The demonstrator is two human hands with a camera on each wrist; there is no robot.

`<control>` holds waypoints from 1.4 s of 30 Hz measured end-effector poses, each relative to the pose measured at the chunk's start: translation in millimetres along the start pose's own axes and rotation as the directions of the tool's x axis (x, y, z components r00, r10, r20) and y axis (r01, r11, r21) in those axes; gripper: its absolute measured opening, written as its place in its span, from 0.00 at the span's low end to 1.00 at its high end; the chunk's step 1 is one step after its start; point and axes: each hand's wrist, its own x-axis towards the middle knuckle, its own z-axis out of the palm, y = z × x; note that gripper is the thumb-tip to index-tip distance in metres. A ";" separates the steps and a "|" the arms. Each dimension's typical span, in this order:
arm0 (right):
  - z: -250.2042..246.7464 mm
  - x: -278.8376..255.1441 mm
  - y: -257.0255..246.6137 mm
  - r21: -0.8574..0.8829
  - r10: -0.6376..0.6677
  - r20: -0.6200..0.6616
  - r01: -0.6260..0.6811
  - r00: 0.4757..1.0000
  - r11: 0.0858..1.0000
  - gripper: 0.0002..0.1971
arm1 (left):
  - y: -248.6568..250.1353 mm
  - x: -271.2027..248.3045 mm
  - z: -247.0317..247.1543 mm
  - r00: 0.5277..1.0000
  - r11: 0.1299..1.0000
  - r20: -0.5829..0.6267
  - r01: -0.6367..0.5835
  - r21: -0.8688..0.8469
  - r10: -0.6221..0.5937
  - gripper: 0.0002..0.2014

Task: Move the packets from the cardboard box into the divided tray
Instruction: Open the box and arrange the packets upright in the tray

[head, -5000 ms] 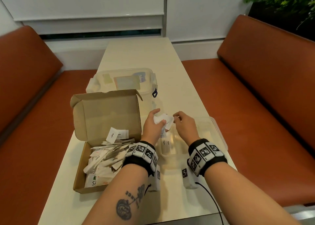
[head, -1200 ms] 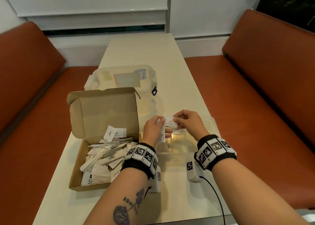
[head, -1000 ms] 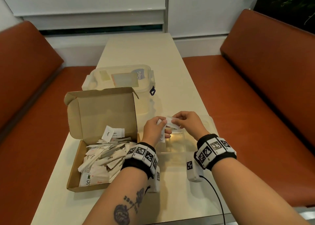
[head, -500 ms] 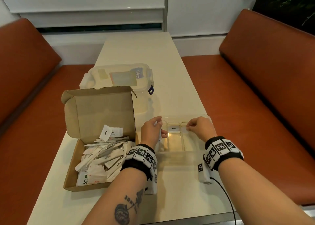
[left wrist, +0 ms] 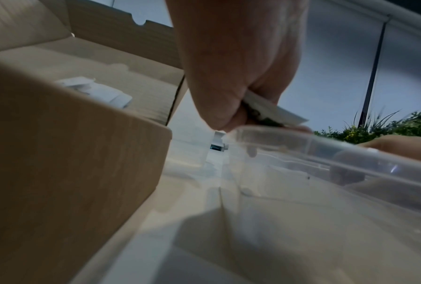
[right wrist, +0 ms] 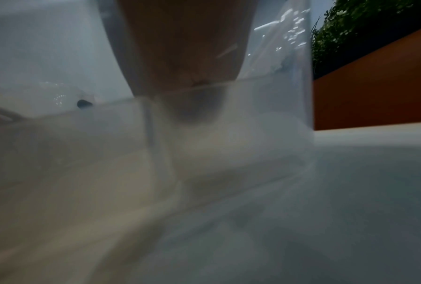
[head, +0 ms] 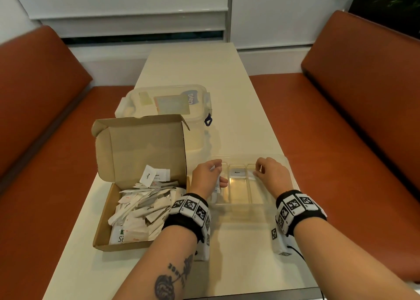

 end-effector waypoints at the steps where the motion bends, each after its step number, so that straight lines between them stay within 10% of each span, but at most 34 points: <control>1: -0.7 -0.3 -0.1 0.002 -0.006 -0.002 0.006 1.000 1.000 0.05 | -0.1 0.4 0.2 1.000 1.000 0.001 -0.002 0.000 0.002 0.15; 42: -8.1 5.3 -6.3 0.143 0.162 0.027 -0.164 0.986 0.976 0.10 | -0.2 2.2 -0.4 0.999 1.000 0.036 0.008 -0.017 -0.008 0.15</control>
